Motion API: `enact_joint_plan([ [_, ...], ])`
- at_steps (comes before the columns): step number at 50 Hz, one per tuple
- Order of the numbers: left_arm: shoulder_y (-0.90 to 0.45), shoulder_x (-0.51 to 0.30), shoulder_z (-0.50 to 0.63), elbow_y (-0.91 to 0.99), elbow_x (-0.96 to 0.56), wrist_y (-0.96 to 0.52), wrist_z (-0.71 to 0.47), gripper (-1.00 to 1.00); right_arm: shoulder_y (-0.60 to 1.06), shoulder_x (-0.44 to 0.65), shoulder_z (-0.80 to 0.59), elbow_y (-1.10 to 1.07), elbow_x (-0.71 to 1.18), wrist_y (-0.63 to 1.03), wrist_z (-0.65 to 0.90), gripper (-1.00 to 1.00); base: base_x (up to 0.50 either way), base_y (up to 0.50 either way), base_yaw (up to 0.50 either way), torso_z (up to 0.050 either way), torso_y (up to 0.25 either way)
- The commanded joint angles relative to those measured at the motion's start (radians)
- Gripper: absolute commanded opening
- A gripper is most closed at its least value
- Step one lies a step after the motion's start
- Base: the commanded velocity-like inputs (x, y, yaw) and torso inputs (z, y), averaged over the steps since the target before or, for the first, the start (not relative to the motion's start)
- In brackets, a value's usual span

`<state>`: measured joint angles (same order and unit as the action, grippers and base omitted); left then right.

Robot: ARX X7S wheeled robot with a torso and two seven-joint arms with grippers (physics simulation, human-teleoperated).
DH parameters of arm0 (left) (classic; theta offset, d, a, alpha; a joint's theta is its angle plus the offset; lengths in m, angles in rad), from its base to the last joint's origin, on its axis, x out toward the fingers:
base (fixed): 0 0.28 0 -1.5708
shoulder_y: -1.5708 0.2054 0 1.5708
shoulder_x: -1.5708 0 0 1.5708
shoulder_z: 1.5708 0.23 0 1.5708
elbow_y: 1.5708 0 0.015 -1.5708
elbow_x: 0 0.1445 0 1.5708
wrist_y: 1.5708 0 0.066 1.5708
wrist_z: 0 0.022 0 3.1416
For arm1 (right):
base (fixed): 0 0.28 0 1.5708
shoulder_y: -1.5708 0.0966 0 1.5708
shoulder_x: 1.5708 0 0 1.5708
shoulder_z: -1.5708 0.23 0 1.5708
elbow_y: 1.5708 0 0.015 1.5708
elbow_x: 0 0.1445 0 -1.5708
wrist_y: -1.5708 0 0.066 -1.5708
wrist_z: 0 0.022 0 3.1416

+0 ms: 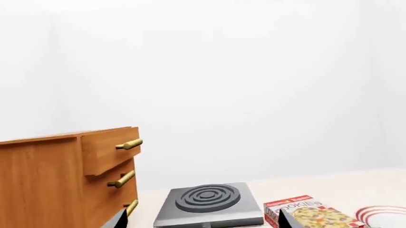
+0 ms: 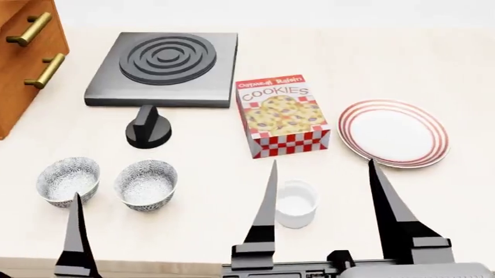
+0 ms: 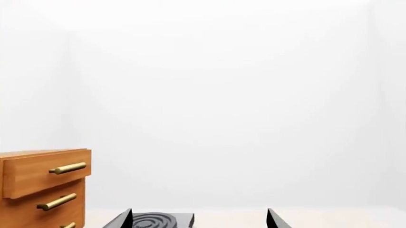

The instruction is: Pick the akita bowl from table center and place it on the plate.

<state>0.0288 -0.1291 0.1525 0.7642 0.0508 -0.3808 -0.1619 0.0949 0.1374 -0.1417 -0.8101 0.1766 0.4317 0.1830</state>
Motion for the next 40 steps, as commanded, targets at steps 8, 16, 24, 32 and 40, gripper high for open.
enact_joint_plan([
  [8, -0.004, -0.005, -0.005, 0.052, -0.014, -0.022, -0.011, 1.00, 0.000, -0.001, 0.029, -0.012, 0.048, -0.019, -0.001, 1.00, 0.00, -0.50, 0.00, 0.000, 0.000],
  [16, -0.008, -0.011, 0.000, 0.078, -0.020, -0.048, -0.020, 1.00, 0.005, 0.007, 0.026, -0.018, 0.056, -0.013, 0.010, 1.00, 0.00, -0.50, 0.00, 0.000, 0.000],
  [24, -0.009, -0.019, 0.000, 0.066, -0.027, -0.035, -0.029, 1.00, 0.007, 0.017, 0.019, -0.018, 0.060, -0.013, 0.019, 1.00, 0.00, -0.50, 0.00, 0.000, 0.000],
  [32, -0.009, -0.025, 0.001, 0.057, -0.035, -0.027, -0.037, 1.00, 0.008, 0.024, 0.015, -0.015, 0.065, -0.017, 0.027, 1.00, 0.00, -0.50, 0.00, 0.000, 0.000],
  [40, -0.012, -0.031, 0.004, 0.056, -0.041, -0.029, -0.045, 1.00, 0.018, 0.033, 0.001, -0.012, 0.049, -0.002, 0.044, 1.00, 0.00, -0.24, 0.00, 0.000, 0.000],
])
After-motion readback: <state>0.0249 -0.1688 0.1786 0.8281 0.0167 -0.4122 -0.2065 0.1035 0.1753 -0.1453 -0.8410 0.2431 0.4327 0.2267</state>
